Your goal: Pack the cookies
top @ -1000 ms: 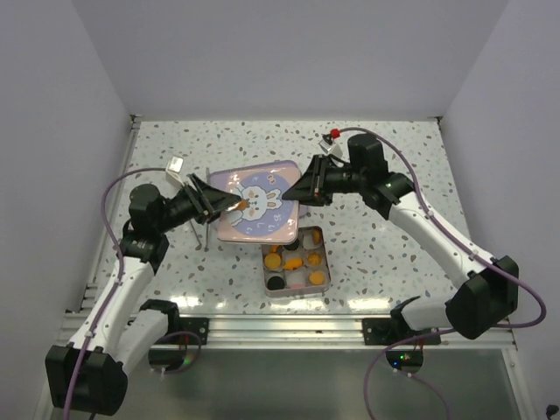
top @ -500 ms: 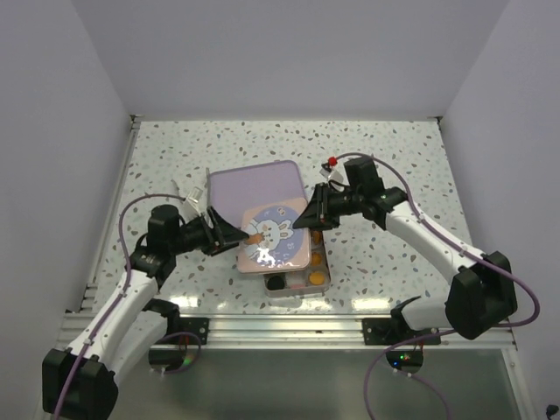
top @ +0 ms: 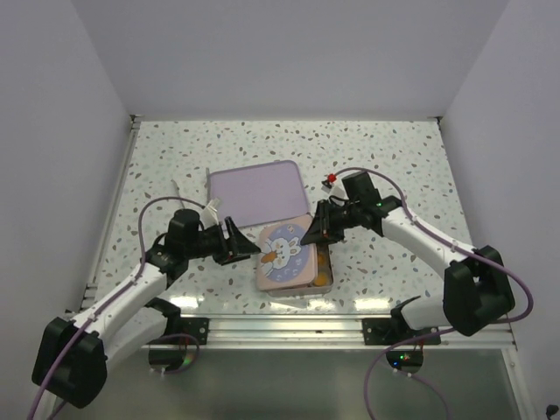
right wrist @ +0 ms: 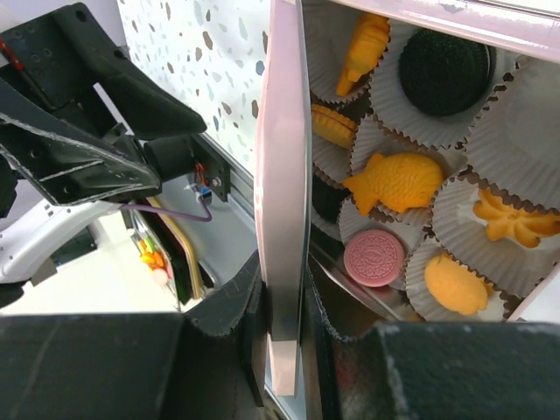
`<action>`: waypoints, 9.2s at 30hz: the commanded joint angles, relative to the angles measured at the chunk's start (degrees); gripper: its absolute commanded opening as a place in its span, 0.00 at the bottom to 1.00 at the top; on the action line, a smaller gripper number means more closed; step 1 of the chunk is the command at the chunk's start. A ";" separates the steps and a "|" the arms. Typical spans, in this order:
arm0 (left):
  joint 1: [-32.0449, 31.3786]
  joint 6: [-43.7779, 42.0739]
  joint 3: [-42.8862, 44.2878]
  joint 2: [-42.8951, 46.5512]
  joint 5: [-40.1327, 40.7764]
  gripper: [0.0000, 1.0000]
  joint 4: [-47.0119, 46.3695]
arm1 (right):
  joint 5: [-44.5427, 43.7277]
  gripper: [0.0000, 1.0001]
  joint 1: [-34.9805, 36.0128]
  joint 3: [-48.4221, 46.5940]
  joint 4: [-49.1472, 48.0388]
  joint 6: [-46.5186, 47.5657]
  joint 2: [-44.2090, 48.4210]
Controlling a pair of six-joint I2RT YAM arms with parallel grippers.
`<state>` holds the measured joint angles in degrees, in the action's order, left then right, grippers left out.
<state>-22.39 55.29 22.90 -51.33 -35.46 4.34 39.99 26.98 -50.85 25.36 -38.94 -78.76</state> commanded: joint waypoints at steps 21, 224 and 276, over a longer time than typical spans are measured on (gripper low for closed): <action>-6.26 -0.71 -2.25 -16.60 9.71 0.79 -16.99 | -7.47 0.11 -6.24 1.81 9.79 12.22 -5.26; -8.10 -4.31 -2.94 -9.93 13.67 0.75 -5.04 | -12.65 0.37 -2.11 11.74 7.51 1.67 6.60; -10.48 4.04 -14.63 2.20 22.63 0.58 11.39 | -8.96 0.15 2.90 -0.13 -5.58 -7.19 3.01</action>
<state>-32.69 61.08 12.08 -47.07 -18.59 4.97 28.49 29.10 -52.01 27.05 -43.05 -74.67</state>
